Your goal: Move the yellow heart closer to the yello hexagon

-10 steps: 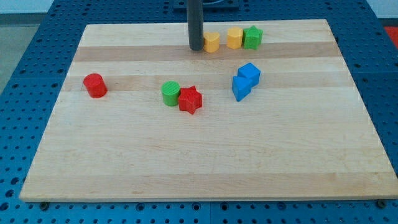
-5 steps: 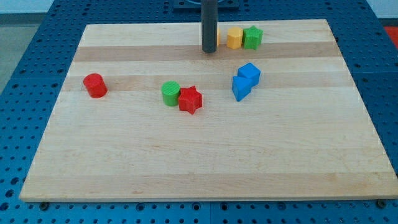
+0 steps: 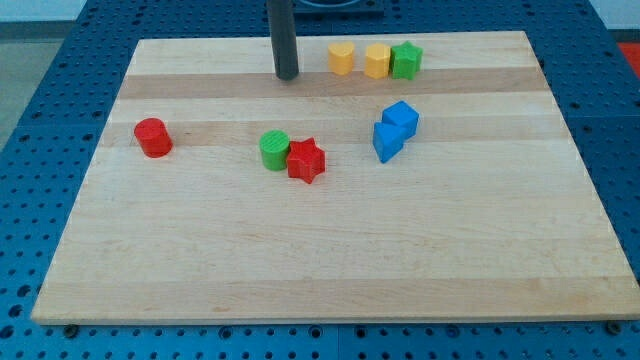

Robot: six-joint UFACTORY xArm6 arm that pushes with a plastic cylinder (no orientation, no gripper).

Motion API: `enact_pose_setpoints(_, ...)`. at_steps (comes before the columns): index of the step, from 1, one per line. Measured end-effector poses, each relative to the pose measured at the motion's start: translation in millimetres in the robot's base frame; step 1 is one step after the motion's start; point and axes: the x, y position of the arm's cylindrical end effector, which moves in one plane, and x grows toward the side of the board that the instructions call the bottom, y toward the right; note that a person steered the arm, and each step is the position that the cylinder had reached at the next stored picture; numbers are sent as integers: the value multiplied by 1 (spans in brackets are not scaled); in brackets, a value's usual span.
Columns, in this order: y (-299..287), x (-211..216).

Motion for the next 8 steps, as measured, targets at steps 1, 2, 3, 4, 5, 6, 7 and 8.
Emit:
enact_pose_setpoints(1, 1, -28)
enact_pose_setpoints(2, 14, -29)
enact_pose_setpoints(3, 28, -29)
enact_pose_setpoints(4, 41, -29)
enact_pose_setpoints(5, 51, -29)
enact_pose_setpoints(6, 61, -26)
enact_pose_setpoints(7, 68, -24)
enact_pose_setpoints(8, 55, -24)
